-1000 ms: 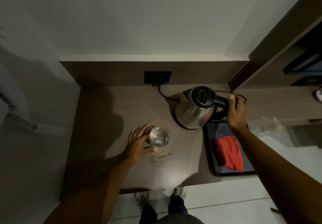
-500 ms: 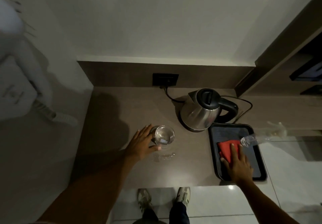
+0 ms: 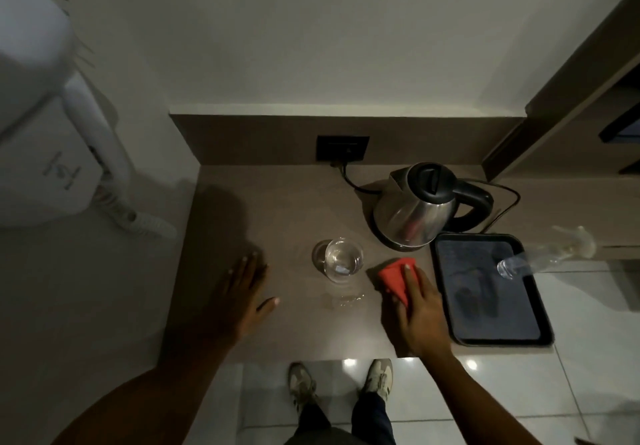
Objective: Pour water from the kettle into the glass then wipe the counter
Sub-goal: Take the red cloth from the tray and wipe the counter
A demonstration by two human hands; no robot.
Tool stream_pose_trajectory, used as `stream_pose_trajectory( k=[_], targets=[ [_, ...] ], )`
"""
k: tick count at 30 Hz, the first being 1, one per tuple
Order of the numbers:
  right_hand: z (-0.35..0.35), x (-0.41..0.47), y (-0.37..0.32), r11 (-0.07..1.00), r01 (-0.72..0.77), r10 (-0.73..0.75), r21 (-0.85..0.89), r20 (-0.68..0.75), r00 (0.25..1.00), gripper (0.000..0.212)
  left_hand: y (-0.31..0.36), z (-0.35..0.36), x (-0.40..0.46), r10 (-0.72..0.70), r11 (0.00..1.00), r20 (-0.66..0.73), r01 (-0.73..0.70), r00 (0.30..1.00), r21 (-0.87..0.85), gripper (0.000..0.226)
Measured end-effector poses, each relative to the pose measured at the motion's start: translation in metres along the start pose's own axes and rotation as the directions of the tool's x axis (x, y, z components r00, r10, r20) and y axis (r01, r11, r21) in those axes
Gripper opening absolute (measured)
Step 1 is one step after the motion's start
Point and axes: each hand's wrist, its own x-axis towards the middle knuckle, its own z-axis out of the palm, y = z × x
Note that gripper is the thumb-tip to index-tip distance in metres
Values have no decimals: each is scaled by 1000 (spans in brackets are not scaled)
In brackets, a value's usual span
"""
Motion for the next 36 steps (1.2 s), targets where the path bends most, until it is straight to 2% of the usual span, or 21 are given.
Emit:
stream_pose_trajectory(
  k=[5,12,25,30,36],
  targets=[
    [32,20,-11,972,-88,103,-219,56,993,70,-17,10,-18,10,1000,-18,-10,1000,-10,84],
    [42,30,-20,941,-141,163,-308,47,986,63,-19,22,-12,10,1000,-54,-11,998,-15,83],
    [77,-18,-79,946,-206,203,-250,-38,978,66,-25,31,-12,-11,997,-68,7,998,-71,84],
    [97,-40,-102,956,-199,198,-214,-25,980,73,-26,32,-12,-8,997,-80,1,997,-78,84],
    [109,-54,-116,970,-46,70,-240,92,993,89,-25,33,-11,-15,997,-95,8,995,-74,85]
  ],
)
